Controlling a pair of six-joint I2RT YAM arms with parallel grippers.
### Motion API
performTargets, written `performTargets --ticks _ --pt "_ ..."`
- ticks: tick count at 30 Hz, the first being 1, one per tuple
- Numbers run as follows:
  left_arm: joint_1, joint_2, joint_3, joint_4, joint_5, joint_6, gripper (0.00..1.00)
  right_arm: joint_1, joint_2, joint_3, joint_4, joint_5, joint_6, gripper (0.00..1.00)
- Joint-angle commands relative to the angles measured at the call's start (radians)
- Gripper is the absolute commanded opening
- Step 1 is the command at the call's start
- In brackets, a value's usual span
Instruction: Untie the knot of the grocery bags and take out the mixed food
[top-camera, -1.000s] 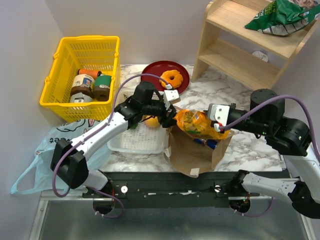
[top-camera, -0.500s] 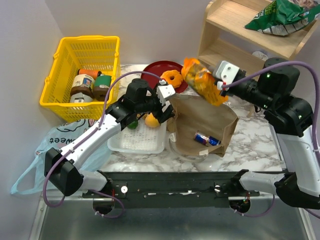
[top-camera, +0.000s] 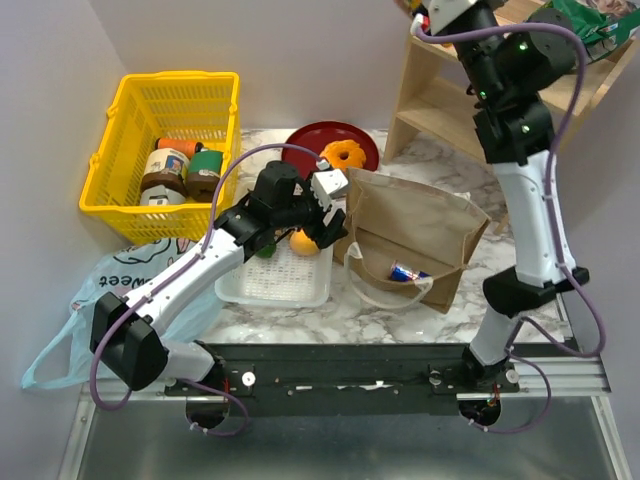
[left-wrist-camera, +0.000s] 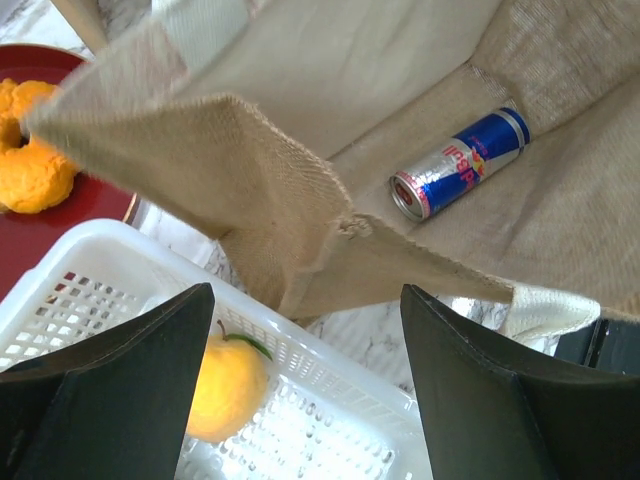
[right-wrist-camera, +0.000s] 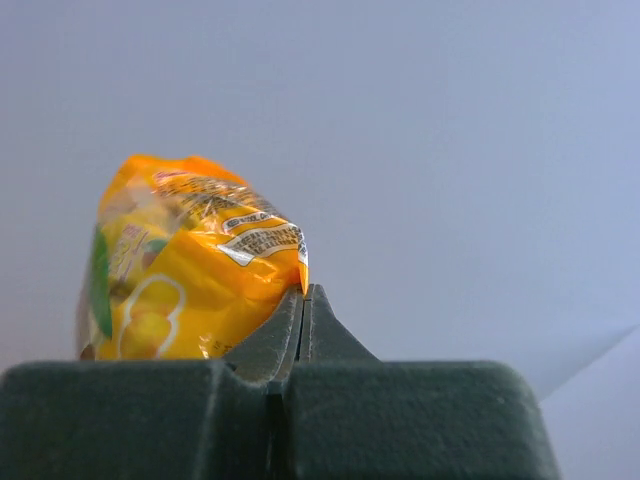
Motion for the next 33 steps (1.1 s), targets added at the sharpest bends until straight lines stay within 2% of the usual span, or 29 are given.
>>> performTargets --ticks 1,6,12,20,26,33 --pt "-0.002 -0.059 -0.044 -0.006 -0.002 0.006 0.84 -0.069 0.09 0.054 0.413 0.047 -0.177 0.0" --pt "0.004 -0.082 -0.079 -0.006 0.004 0.006 0.84 -0.233 0.216 0.113 0.579 0.114 -0.165 0.0" --pt "0.007 -0.074 -0.078 -0.009 0.029 -0.006 0.84 -0.37 0.21 0.032 0.559 0.21 -0.041 0.0" --pt "0.015 -0.053 -0.092 0.026 0.065 -0.049 0.84 -0.359 0.158 -0.082 0.484 0.131 0.007 0.0" --pt "0.018 -0.061 -0.099 0.026 0.068 -0.052 0.84 -0.352 0.184 -0.125 0.42 0.185 0.015 0.0" --pt "0.019 -0.07 -0.115 0.022 0.075 -0.055 0.84 -0.343 0.147 -0.156 0.372 0.216 0.131 0.0"
